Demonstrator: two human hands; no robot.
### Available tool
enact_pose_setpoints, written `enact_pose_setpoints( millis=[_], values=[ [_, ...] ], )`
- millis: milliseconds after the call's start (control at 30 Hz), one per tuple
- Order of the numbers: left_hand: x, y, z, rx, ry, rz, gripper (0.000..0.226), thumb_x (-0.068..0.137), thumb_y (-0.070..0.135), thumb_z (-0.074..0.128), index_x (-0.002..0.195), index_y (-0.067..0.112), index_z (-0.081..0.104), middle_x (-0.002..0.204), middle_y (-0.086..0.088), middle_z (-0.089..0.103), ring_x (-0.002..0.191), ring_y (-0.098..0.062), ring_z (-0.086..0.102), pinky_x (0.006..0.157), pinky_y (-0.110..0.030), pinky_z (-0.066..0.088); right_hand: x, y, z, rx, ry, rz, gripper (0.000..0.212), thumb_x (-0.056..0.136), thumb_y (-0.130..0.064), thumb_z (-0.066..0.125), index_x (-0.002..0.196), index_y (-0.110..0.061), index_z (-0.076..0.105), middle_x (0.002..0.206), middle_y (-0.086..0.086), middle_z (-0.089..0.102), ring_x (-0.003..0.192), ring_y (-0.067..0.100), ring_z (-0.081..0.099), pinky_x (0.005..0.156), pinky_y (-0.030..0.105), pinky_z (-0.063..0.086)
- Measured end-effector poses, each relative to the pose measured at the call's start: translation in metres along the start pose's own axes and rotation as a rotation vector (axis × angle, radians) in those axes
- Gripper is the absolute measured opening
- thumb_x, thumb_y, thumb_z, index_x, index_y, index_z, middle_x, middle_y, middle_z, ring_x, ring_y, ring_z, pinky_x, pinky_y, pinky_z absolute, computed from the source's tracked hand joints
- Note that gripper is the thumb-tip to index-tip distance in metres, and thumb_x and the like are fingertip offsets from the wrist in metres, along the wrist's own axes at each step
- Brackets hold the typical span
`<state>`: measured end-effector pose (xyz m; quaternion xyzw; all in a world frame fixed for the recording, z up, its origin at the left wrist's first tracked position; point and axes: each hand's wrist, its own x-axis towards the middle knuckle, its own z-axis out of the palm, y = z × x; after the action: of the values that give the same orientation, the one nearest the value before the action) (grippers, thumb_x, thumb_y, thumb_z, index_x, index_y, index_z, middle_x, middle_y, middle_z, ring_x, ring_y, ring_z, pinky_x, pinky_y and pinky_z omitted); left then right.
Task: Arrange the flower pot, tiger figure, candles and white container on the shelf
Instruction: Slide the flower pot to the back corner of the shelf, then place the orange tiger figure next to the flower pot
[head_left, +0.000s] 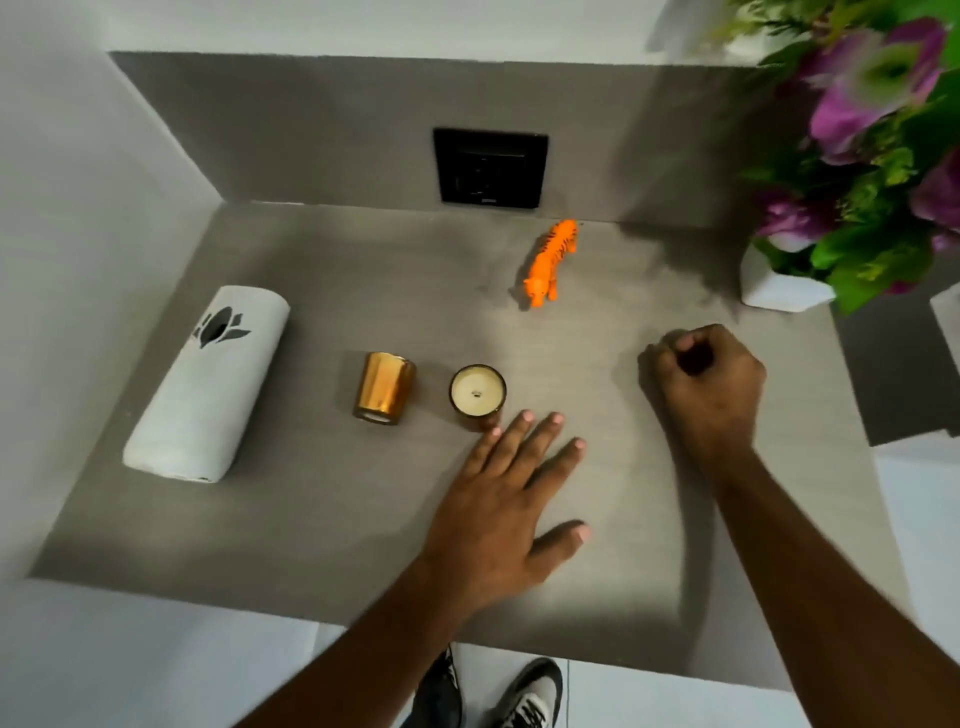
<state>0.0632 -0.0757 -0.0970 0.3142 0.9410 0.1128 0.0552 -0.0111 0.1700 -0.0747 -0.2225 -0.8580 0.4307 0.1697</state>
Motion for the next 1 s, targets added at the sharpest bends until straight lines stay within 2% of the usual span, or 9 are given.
enact_pose_setpoints(
  millis=[200,333,467,533,600,700,800,900,1000],
  values=[
    [-0.001,0.0,-0.001,-0.01,-0.013,-0.032,0.078,0.097,0.071,0.033,0.163,0.038,0.006,0.176,0.008,0.001,0.162,-0.016,-0.005,0.128,-0.047,0.005,0.037,-0.061,0.068,0.335,-0.144,0.15,0.018,0.09,-0.023,0.073,0.087,-0.006,0.067,0.094,0.019,0.078,0.094,0.035,0.074,0.091,0.052,0.058],
    [-0.001,-0.002,-0.002,-0.013,-0.037,-0.036,0.078,0.097,0.071,0.033,0.163,0.039,0.007,0.176,0.008,0.002,0.162,-0.016,-0.005,0.127,-0.045,0.003,0.064,-0.092,0.096,0.377,-0.158,0.288,0.042,0.075,-0.052,0.082,0.084,-0.024,0.052,0.097,0.005,0.077,0.097,0.026,0.074,0.097,0.049,0.056],
    [0.0,-0.003,-0.004,-0.016,-0.047,-0.03,0.076,0.098,0.073,0.025,0.163,0.039,0.007,0.176,0.007,0.003,0.162,-0.017,-0.004,0.126,-0.046,0.004,0.072,-0.103,0.1,0.373,-0.206,0.323,0.051,0.071,-0.039,0.089,0.109,-0.018,0.06,0.105,0.005,0.077,0.099,0.023,0.075,0.094,0.045,0.06],
    [0.001,-0.002,-0.003,-0.025,-0.048,-0.033,0.076,0.098,0.074,0.024,0.163,0.04,0.004,0.176,0.008,0.001,0.162,-0.016,-0.005,0.126,-0.047,0.004,0.076,-0.101,0.095,0.416,-0.236,0.35,0.046,0.077,-0.027,0.088,0.113,-0.013,0.064,0.096,0.008,0.078,0.087,0.028,0.077,0.083,0.045,0.065],
    [0.0,-0.002,-0.002,-0.031,-0.048,-0.039,0.077,0.097,0.073,0.028,0.162,0.041,0.002,0.175,0.01,-0.003,0.162,-0.015,-0.006,0.126,-0.046,0.003,0.082,-0.091,0.084,0.492,-0.257,0.35,0.028,0.084,-0.012,0.082,0.107,-0.007,0.068,0.074,0.015,0.073,0.069,0.041,0.073,0.057,0.041,0.063],
    [0.0,-0.002,-0.003,-0.016,-0.05,-0.036,0.078,0.098,0.074,0.028,0.163,0.04,0.002,0.175,0.01,-0.004,0.162,-0.016,-0.005,0.127,-0.045,0.003,0.094,-0.07,0.053,0.509,-0.218,0.358,0.017,0.089,-0.004,0.077,0.104,0.0,0.073,0.06,0.013,0.062,0.048,0.029,0.062,0.035,0.027,0.049],
    [0.0,0.0,-0.005,-0.014,-0.059,-0.038,0.078,0.097,0.074,0.028,0.163,0.04,0.004,0.175,0.009,0.0,0.162,-0.017,-0.003,0.128,-0.045,0.003,0.106,-0.054,0.028,0.437,-0.196,0.335,0.007,0.088,-0.004,0.077,0.096,-0.005,0.075,0.063,0.008,0.066,0.039,0.011,0.061,0.044,0.029,0.056],
    [0.001,0.001,-0.006,-0.039,-0.067,-0.048,0.079,0.096,0.074,0.029,0.163,0.04,0.003,0.175,0.01,-0.002,0.162,-0.016,-0.006,0.127,-0.045,0.0,0.113,-0.046,0.023,0.385,-0.206,0.303,0.016,0.089,-0.007,0.075,0.101,0.003,0.077,0.048,-0.001,0.063,0.036,0.01,0.058,0.049,0.029,0.057],
    [0.001,0.003,-0.007,-0.05,-0.054,-0.044,0.079,0.095,0.073,0.032,0.163,0.04,0.006,0.175,0.009,-0.001,0.162,-0.016,-0.006,0.128,-0.045,0.0,0.111,-0.048,0.02,0.312,-0.161,0.262,0.031,0.088,-0.021,0.08,0.114,-0.004,0.076,0.071,-0.004,0.074,0.059,0.01,0.069,0.066,0.03,0.062]
  ],
)
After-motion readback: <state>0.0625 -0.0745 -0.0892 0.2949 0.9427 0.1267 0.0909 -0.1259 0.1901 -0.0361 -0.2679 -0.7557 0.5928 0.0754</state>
